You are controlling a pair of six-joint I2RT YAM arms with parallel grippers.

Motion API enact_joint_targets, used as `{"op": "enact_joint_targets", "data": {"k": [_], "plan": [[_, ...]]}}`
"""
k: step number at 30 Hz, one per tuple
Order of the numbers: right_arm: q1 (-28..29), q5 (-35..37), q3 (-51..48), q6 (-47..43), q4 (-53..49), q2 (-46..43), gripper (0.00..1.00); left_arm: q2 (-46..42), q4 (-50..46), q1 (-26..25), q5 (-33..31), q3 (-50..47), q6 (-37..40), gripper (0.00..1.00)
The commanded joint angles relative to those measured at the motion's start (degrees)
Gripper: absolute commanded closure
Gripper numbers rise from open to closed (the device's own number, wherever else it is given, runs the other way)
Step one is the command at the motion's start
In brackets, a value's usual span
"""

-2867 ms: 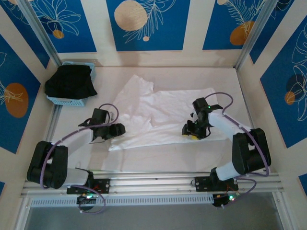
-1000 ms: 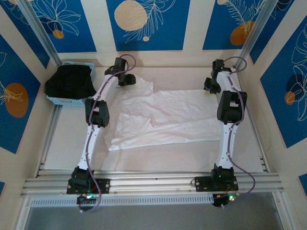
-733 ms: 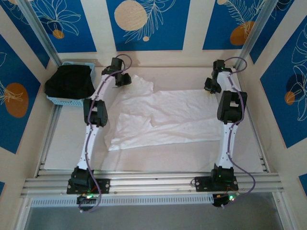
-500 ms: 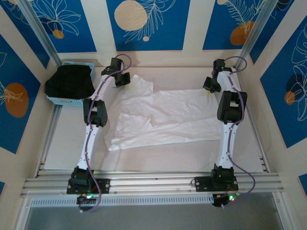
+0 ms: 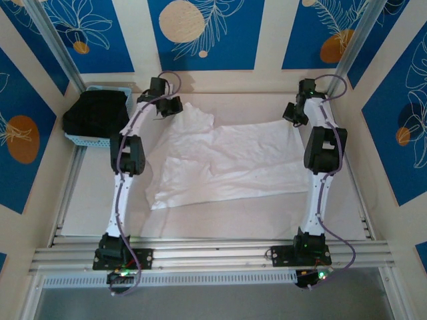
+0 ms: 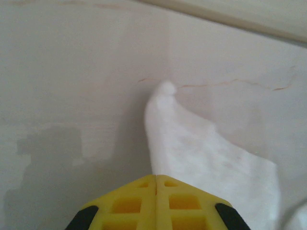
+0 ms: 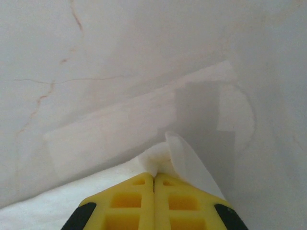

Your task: Fold the inside-out t-shirt

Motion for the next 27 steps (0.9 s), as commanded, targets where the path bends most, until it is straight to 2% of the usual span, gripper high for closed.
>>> {"op": "enact_joint_targets", "data": {"k": [1, 7, 14, 21, 27], "plan": [[-0.59, -2.30, -3.33, 0.13, 2.07, -5.75, 1.00, -8.33, 3.28, 0.78, 2.28, -4.05, 1.18, 1.00], [-1.53, -3.28, -11.25, -0.60, 4.74, -11.56, 1.00, -18.81, 6.57, 0.83, 2.44, -17.14, 2.01, 1.00], [-2.46, -2.77, -17.60, -2.98, 5.12, -17.03, 1.00, -33.78, 15.83, 0.74, 4.57, -37.10, 0.88, 1.00], [-2.54, -0.65, -24.44, -4.25, 4.49, -22.62, 1.00, -46.41, 26.25, 0.41, 8.09, -56.87, -3.90, 1.00], [-2.84, 1.13, -29.30, -4.54, 2.91, -26.06, 0.99, -57.22, 29.25, -0.61, 8.50, -70.24, -6.03, 1.00]]}}
